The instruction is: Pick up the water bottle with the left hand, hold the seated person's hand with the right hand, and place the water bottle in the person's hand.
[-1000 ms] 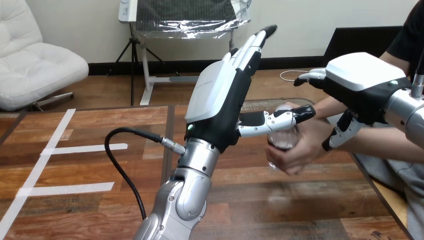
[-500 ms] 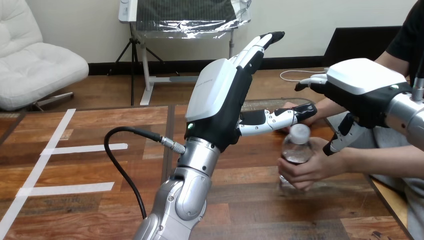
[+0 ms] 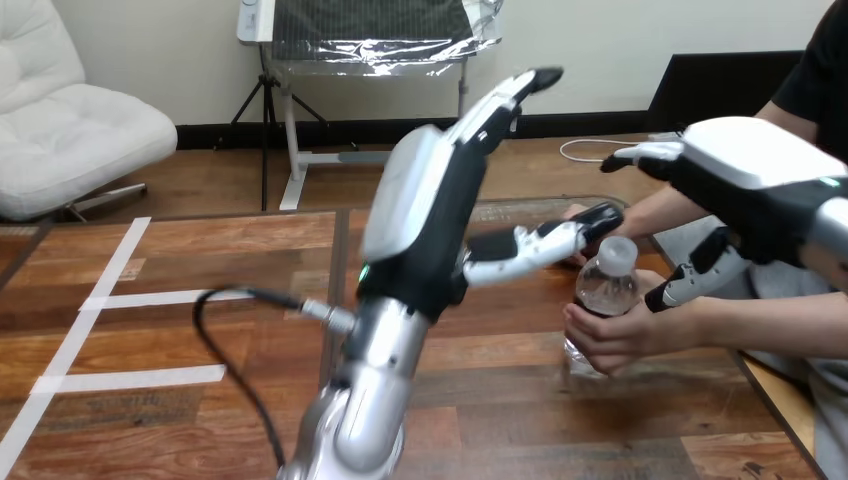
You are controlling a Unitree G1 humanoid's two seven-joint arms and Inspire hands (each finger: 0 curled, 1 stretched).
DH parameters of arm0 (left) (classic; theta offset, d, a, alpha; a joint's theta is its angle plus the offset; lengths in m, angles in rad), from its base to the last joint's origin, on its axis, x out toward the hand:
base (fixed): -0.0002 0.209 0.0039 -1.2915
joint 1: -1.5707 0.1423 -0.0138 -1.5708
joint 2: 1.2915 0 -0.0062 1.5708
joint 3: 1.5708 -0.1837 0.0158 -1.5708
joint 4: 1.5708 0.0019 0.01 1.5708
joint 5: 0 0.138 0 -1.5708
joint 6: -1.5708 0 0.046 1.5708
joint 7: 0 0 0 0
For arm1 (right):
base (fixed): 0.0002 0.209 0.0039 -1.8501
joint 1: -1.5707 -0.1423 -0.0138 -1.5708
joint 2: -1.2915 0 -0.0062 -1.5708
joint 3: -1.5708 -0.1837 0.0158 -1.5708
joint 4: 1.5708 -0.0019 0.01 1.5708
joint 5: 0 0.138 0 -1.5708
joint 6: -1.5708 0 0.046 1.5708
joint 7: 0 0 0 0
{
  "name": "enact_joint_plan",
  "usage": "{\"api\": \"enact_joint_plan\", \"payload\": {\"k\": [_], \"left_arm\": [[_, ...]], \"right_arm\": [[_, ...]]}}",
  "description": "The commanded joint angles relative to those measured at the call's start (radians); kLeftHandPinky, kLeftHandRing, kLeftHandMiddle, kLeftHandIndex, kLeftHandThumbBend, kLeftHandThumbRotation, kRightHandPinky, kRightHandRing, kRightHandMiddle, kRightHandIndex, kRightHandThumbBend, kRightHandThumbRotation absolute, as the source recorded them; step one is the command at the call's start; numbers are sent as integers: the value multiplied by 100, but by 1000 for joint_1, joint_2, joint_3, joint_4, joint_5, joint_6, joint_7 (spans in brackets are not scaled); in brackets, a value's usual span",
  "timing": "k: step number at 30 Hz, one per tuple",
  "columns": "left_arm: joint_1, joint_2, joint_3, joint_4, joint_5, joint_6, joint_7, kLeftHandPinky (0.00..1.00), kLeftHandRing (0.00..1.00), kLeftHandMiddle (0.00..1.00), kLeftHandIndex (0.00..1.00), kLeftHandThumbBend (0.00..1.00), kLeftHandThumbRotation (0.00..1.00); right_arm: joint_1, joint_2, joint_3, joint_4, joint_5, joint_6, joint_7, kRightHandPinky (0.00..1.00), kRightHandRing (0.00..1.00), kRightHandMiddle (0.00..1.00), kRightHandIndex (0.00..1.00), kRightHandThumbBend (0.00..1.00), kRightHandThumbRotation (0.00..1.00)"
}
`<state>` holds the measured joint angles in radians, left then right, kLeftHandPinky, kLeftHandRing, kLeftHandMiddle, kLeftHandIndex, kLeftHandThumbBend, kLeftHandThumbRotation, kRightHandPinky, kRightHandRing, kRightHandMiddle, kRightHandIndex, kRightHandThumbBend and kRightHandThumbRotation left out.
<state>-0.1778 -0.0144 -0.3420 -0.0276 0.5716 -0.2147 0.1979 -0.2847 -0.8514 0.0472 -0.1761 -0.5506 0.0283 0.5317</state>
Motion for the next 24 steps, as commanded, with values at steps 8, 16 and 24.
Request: {"api": "enact_joint_plan", "payload": {"k": [8,16,24], "left_arm": [[141,-10,12,-132,-109,-136,35,71,80,83,81,60,46],[263,-15,10,-175,-143,-215,62,69,78,80,79,55,51],[378,-25,-1,-203,-197,-288,81,64,75,78,76,50,51]], "right_arm": [[184,138,-179,-274,99,13,-144,79,85,88,86,66,0],[298,271,-185,-300,161,-126,-321,69,77,83,81,52,0],[362,390,-144,-250,185,-305,-473,66,75,79,77,37,0]]}}
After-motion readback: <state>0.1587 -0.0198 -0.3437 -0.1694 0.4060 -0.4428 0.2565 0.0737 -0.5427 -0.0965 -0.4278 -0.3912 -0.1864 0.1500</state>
